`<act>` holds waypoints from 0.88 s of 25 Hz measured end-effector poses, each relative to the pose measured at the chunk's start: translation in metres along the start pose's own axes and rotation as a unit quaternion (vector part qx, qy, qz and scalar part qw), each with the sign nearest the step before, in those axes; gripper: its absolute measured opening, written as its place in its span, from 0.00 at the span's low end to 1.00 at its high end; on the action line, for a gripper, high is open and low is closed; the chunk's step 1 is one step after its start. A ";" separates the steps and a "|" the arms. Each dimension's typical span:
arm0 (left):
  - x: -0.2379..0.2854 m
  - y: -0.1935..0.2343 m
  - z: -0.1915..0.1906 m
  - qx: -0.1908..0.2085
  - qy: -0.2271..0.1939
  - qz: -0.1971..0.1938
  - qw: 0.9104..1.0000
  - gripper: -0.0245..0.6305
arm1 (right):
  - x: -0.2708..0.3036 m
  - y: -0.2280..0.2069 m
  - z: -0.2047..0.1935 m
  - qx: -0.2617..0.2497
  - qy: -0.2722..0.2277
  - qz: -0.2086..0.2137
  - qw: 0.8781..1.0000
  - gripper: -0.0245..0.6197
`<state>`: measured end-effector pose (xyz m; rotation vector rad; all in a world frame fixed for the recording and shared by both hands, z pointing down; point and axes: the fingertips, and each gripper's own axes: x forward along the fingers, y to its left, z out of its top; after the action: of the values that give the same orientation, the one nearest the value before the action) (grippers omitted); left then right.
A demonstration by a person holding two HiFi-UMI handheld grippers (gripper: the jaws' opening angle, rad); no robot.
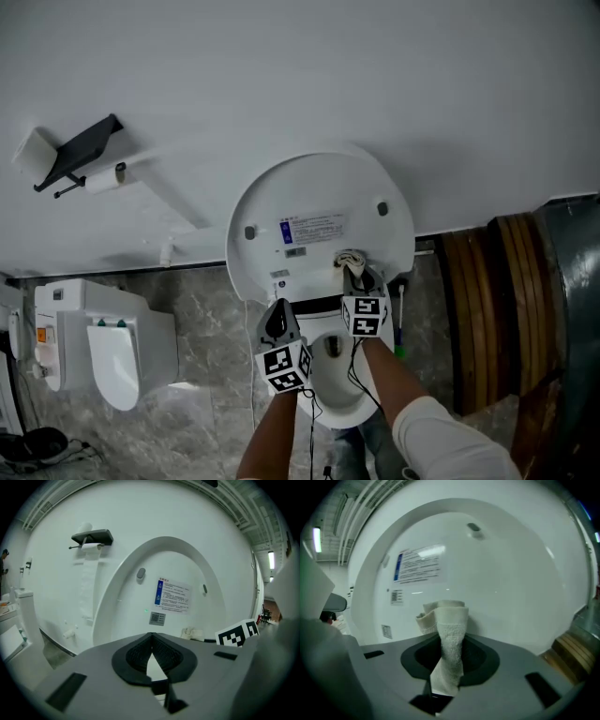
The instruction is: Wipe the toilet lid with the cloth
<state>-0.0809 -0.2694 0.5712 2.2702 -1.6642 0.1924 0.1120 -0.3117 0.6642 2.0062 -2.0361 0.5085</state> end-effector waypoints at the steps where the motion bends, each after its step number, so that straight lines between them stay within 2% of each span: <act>1: 0.003 -0.008 -0.001 0.001 0.000 -0.007 1.000 0.06 | -0.004 -0.021 -0.002 0.016 0.000 -0.023 1.000 0.18; 4: 0.006 -0.027 -0.003 0.005 0.002 -0.021 1.000 0.06 | -0.013 -0.069 -0.010 0.059 0.003 -0.078 0.995 0.18; 6: 0.006 -0.034 -0.006 0.009 0.004 -0.023 1.000 0.06 | -0.017 -0.087 -0.015 0.075 0.009 -0.097 0.992 0.18; 10: 0.005 -0.035 -0.005 -0.001 0.003 -0.013 1.000 0.06 | -0.018 -0.093 -0.017 0.083 0.013 -0.100 0.991 0.18; 13: 0.000 -0.034 0.013 -0.027 -0.021 -0.008 0.999 0.06 | -0.030 -0.081 -0.007 0.086 -0.001 -0.075 0.994 0.18; 16: -0.019 -0.033 0.068 -0.030 -0.087 0.004 0.996 0.06 | -0.077 -0.055 0.004 0.089 -0.017 -0.009 0.996 0.18; 18: -0.037 -0.032 0.126 -0.030 -0.158 0.005 0.987 0.06 | -0.124 -0.042 0.005 0.116 -0.018 0.035 0.993 0.18; 20: -0.047 -0.032 0.188 -0.026 -0.221 -0.011 0.975 0.06 | -0.171 -0.031 0.013 0.145 -0.007 0.063 0.987 0.18; 22: -0.043 -0.032 0.243 -0.007 -0.251 -0.033 0.967 0.06 | -0.208 -0.023 0.026 0.163 0.003 0.079 0.983 0.18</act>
<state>-0.0834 -0.3021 0.3243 2.4989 -1.7959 -0.4460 0.1431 -0.1323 0.5585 2.0159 -2.2399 0.9340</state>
